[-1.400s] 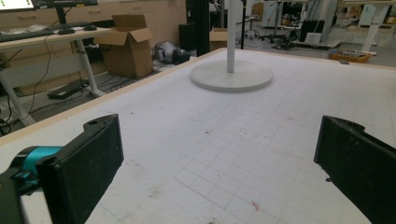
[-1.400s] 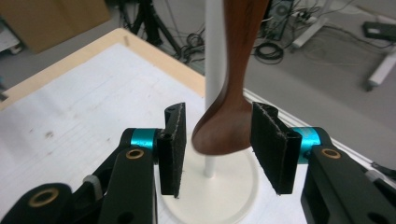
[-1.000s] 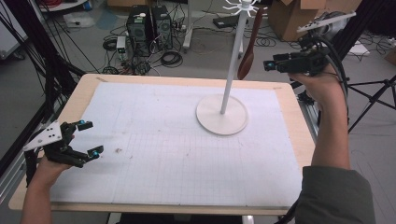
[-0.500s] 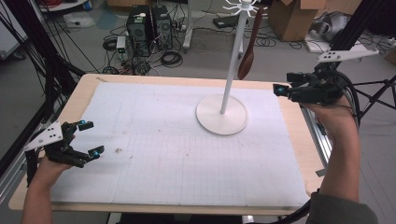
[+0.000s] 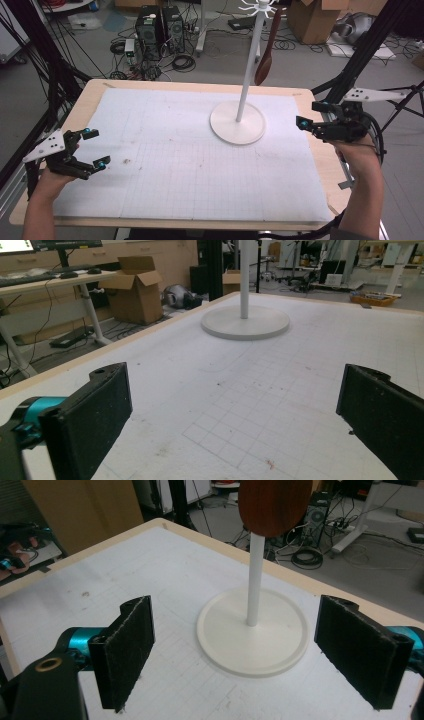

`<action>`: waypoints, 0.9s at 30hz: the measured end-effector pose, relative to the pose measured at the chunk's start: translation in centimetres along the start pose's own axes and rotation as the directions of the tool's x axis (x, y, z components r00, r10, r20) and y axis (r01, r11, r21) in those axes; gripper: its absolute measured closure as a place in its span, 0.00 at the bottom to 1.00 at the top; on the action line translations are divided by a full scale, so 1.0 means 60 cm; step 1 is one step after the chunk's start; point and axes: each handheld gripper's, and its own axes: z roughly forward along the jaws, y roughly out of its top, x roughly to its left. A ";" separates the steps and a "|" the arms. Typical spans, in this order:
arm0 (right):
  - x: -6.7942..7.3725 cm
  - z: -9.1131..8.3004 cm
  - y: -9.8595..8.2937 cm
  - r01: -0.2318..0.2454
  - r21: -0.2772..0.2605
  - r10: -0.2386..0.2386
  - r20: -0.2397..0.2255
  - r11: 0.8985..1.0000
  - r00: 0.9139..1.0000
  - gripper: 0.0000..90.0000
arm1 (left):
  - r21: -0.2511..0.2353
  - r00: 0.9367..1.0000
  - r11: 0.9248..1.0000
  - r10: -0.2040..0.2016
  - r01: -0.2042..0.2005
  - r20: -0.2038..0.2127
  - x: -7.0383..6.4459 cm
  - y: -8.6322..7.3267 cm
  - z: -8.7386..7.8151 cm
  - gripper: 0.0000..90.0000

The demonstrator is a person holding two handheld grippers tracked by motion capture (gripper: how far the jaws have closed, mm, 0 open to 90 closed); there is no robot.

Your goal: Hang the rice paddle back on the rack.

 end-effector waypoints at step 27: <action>0.026 0.033 -0.211 0.040 -0.083 -0.048 -0.103 0.996 0.993 0.17 | -0.007 1.000 1.000 0.001 -0.001 0.005 -0.002 -0.003 -0.003 0.02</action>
